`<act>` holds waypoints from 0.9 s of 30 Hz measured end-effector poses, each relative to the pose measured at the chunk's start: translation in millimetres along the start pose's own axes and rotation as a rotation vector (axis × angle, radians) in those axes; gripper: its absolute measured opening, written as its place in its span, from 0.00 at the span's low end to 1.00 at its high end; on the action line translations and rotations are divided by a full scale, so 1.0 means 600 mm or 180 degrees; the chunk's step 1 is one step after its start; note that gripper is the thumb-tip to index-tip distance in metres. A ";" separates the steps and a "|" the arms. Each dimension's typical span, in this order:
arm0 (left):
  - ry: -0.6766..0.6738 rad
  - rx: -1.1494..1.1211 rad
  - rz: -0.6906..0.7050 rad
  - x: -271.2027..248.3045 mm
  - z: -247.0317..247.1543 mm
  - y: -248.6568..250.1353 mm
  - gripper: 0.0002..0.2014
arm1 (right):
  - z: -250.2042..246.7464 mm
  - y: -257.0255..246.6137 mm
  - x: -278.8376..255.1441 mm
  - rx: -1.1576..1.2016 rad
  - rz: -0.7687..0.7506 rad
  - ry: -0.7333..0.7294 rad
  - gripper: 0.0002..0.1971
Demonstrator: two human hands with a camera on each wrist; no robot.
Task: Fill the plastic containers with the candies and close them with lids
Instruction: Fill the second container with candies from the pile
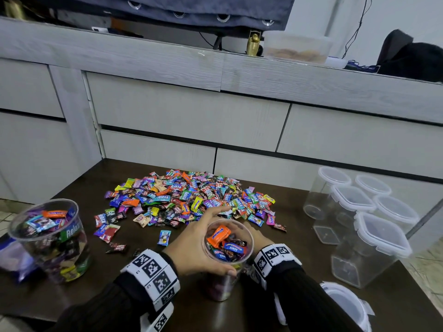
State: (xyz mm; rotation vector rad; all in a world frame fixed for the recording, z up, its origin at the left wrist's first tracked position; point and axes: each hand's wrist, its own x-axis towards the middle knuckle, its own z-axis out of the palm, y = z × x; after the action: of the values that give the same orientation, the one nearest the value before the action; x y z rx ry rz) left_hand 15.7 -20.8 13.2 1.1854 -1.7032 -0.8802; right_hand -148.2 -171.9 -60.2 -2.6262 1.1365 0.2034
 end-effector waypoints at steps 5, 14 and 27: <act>-0.0013 -0.0024 -0.0077 -0.001 0.001 0.000 0.55 | -0.028 0.010 -0.055 0.0823 0.0435 0.0449 0.16; -0.0063 -0.0115 -0.0194 0.008 0.005 -0.007 0.56 | -0.166 -0.031 -0.156 0.2011 -0.0297 0.1816 0.13; -0.0030 0.0017 -0.0129 0.011 0.003 -0.007 0.53 | -0.197 -0.139 -0.178 0.0188 -0.0971 0.0758 0.21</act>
State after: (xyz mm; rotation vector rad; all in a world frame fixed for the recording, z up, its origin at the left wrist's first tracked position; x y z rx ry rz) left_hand 14.2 -28.4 10.3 1.2251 -1.6952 -0.9075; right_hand -157.6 -78.9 93.3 -2.7793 0.7747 -0.2054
